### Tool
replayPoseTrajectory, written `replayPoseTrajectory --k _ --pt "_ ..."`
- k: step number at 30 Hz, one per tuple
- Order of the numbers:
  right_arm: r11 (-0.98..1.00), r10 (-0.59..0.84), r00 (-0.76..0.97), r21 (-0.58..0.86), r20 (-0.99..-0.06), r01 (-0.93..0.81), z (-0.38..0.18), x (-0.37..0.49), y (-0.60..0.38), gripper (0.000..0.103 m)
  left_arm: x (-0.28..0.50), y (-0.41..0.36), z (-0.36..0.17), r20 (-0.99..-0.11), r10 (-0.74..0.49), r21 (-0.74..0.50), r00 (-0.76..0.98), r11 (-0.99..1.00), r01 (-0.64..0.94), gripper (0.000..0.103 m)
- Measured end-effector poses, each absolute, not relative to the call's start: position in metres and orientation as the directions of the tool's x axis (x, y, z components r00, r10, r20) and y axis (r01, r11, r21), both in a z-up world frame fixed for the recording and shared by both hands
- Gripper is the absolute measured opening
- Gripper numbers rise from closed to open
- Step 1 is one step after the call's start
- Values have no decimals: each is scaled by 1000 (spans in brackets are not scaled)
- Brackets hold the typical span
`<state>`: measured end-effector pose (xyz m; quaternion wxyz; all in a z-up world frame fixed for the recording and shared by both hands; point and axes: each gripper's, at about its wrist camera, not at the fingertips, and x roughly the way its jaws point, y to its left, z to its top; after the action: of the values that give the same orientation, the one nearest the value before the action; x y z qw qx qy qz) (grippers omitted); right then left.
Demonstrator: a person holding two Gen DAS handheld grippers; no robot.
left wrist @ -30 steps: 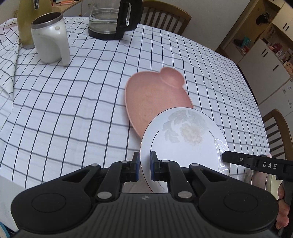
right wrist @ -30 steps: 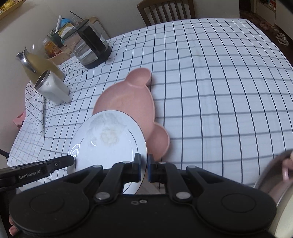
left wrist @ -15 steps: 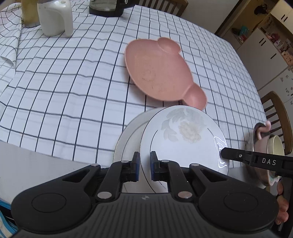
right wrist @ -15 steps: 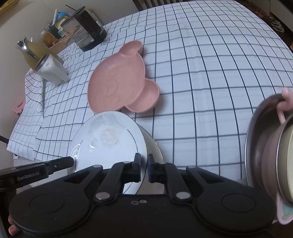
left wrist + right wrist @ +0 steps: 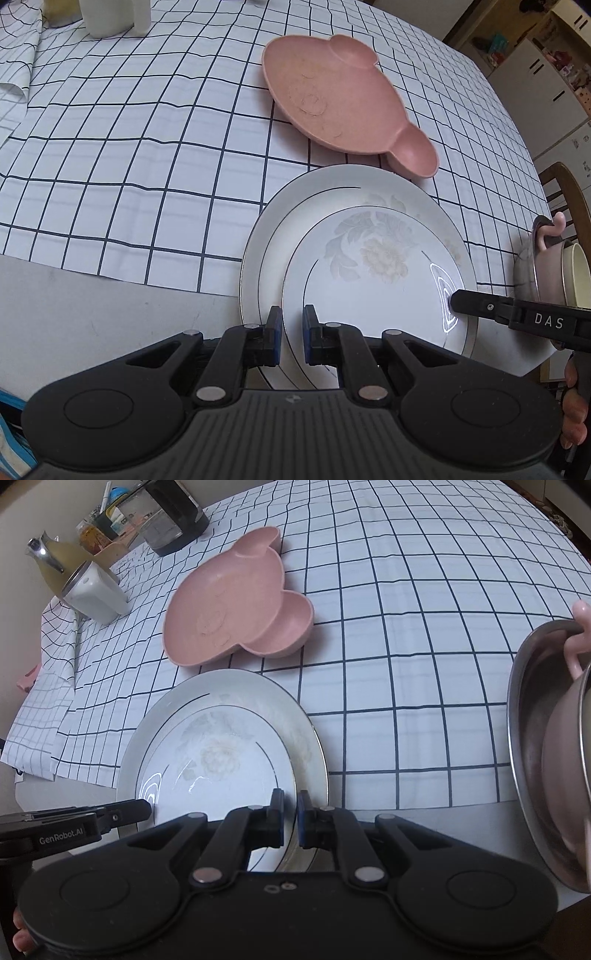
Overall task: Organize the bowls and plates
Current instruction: 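Lower the flower-print plate onto the large white plate and open both grippers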
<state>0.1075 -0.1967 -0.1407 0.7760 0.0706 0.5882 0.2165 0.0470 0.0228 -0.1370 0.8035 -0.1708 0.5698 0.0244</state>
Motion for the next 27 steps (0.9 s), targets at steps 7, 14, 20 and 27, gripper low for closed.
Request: replayPoseTrajectory --k 7,14,20,27 --pt "895 424 210 372 -881 -247 -146 110 -197 8 52 22 -139 -923 -141 -231 358 947 -222 10" --pt "895 425 206 374 -882 -243 -147 112 -196 12 55 23 -140 -925 -145 -225 351 954 -198 10" --pt "894 419 207 363 -884 -261 -144 109 -193 19 52 24 -137 -922 -154 -232 355 954 -189 10" --pt "890 420 253 341 -871 -304 -127 106 -195 34 47 23 -125 -909 -163 -237 384 959 -155 11"
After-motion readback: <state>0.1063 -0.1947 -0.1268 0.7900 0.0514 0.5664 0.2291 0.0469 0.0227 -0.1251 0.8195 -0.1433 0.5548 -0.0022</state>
